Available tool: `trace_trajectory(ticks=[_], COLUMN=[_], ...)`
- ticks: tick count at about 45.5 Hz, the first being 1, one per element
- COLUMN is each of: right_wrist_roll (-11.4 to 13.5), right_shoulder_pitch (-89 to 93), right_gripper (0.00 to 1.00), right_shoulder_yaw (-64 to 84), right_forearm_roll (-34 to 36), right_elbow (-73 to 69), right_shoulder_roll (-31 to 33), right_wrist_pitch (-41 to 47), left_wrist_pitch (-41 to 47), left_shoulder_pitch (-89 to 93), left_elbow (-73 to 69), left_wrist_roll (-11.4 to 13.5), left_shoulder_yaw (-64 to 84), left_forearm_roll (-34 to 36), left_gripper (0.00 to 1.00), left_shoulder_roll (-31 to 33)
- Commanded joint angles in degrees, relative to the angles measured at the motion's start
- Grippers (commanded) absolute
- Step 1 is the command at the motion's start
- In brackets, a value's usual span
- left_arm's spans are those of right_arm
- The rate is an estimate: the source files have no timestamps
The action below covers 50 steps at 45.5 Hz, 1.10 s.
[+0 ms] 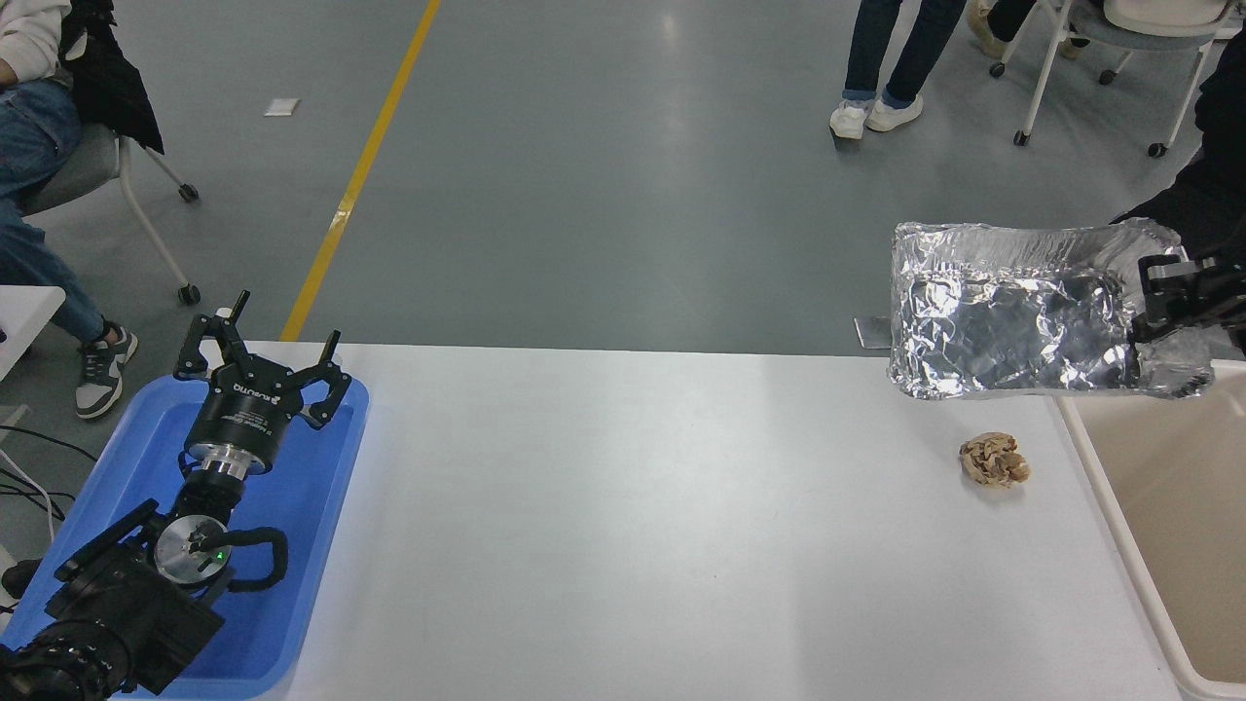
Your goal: Pick up foil plate and place in dustbin
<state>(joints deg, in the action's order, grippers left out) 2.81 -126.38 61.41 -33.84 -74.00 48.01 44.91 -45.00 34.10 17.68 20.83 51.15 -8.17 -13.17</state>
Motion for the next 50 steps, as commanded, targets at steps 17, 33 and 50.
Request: trace_trajectory(ticks=[17, 33, 50], right_wrist_roll=[0.1, 0.1, 0.1], right_shoulder_pitch=[15.3, 33.6, 55.0], right_gripper=[0.0, 0.0, 0.0], right_shoulder_yaw=[0.0, -1.3, -8.5], right_forearm_roll=[-0.2, 0.0, 8.6], right_elbow=[15.0, 32.9, 44.7], right_shoulder_roll=[-0.4, -0.4, -3.7], right_wrist_pitch=[-2.1, -13.8, -33.3], left_wrist_pitch=[0.0, 0.0, 0.0], left_shoulder_pitch=[0.0, 0.0, 0.0], left_elbow=[0.0, 0.0, 0.0], left_wrist_roll=[0.0, 0.0, 0.0], left_shoulder_yaw=[0.0, 0.0, 0.0], left_forearm_roll=[0.0, 0.0, 0.0], left_gripper=[1.0, 1.0, 1.0], left_shoulder_roll=[0.0, 0.0, 0.0])
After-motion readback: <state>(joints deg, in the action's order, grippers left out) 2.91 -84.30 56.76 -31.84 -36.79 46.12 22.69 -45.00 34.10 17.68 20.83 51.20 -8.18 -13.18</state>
